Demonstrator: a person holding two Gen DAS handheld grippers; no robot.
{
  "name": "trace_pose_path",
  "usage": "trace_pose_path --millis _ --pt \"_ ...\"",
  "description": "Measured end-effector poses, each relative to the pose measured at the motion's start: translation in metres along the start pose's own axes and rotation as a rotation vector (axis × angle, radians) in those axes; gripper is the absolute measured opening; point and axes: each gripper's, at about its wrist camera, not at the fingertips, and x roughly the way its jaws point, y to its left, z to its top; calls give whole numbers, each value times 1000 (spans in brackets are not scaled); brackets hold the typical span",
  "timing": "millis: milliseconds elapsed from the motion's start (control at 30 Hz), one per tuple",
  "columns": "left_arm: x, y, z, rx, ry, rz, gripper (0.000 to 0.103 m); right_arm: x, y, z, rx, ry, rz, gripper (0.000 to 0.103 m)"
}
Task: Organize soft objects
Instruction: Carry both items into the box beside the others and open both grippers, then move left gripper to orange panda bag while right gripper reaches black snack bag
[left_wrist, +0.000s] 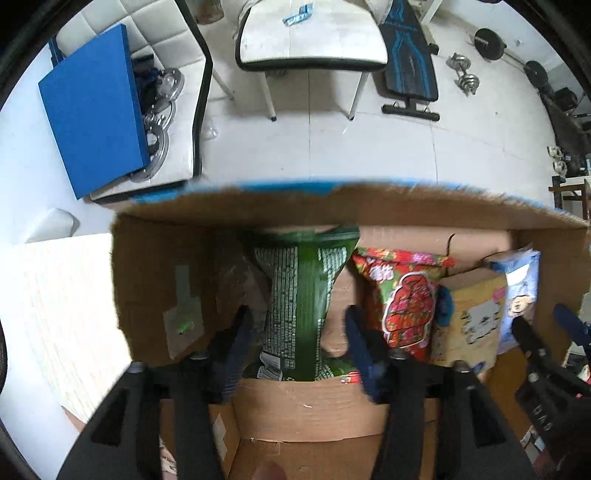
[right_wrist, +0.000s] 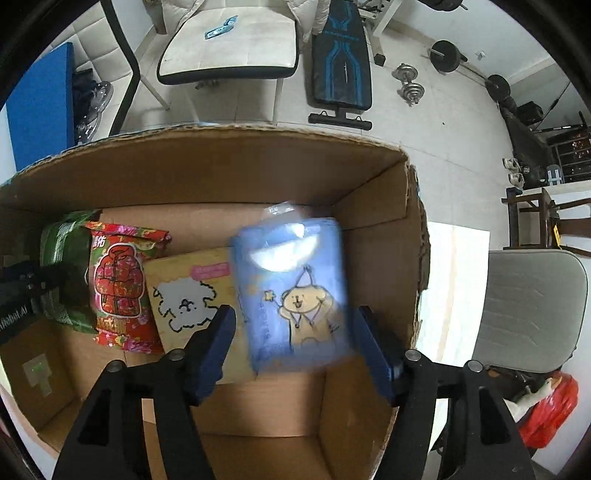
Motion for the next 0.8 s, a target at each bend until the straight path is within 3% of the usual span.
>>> trace_pose_path --millis 67,200,233,367,800 --pt "-9 0 -2 -3 -24 -2 78 -7 -3 -5 3 -1 14 81" --pt "-28 2 -9 -6 -66 -23 95 -23 -6 -10 13 -11 49 93" --pt "-31 3 -12 -4 -76 -29 95 -28 -7 -14 13 -15 70 98" --pt "-40 5 -28 -3 -99 -39 95 -36 -5 -32 23 -16 151 103" --pt "-80 8 -90 -19 -167 -59 99 -55 0 -90 44 -50 237 103"
